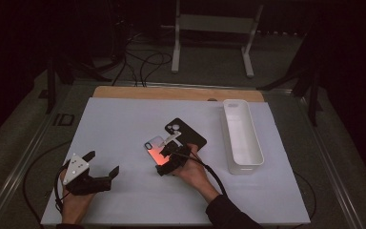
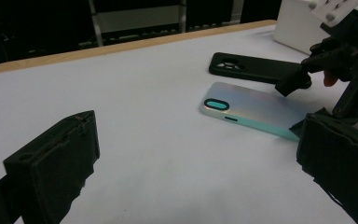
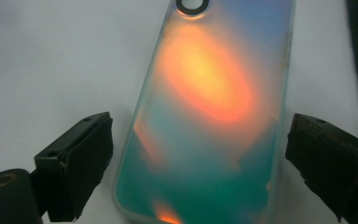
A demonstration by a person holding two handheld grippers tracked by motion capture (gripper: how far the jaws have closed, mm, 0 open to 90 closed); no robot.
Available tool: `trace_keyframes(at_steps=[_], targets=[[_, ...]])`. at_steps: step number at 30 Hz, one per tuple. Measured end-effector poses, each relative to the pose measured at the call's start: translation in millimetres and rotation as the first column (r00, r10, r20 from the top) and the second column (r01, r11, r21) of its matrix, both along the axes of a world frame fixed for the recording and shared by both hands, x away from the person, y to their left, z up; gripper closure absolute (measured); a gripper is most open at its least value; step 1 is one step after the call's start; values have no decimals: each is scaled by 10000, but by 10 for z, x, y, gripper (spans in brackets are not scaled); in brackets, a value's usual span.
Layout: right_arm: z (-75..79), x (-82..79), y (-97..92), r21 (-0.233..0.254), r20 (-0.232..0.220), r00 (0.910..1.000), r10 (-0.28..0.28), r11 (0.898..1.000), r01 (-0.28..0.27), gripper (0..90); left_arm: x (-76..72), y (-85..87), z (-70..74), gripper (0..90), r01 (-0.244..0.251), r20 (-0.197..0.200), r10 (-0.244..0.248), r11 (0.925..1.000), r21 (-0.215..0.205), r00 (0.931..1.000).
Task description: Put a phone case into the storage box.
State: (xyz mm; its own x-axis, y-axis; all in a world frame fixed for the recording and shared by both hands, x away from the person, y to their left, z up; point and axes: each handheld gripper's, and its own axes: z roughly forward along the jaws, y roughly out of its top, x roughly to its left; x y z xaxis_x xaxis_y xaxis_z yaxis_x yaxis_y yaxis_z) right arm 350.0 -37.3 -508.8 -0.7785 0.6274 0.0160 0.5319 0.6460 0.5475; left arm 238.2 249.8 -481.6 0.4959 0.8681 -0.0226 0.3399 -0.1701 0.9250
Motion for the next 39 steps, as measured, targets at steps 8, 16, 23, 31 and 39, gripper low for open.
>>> trace_keyframes(at_steps=[8,16,23,31,39], targets=[[-61,11,35,-391,-120,9998,-163,9991,158,86,2,-3,-3,0,9,-31,-9,10000,33,10000],[-42,11,44,-556,-341,9985,-423,9976,404,127,-1,-7,-2,0,11,-36,-11,10000,34,10000],[-11,-33,45,-623,-254,9987,-444,9971,427,165,7,-12,-6,0,-43,-134,44,9999,101,9999],[131,-81,-6,195,163,9992,-364,9992,361,167,20,-19,-7,0,-115,-307,118,9999,87,9995],[297,-144,-79,988,426,9986,-313,9947,270,168,38,-66,25,0,39,-576,-60,9994,-356,9983]])
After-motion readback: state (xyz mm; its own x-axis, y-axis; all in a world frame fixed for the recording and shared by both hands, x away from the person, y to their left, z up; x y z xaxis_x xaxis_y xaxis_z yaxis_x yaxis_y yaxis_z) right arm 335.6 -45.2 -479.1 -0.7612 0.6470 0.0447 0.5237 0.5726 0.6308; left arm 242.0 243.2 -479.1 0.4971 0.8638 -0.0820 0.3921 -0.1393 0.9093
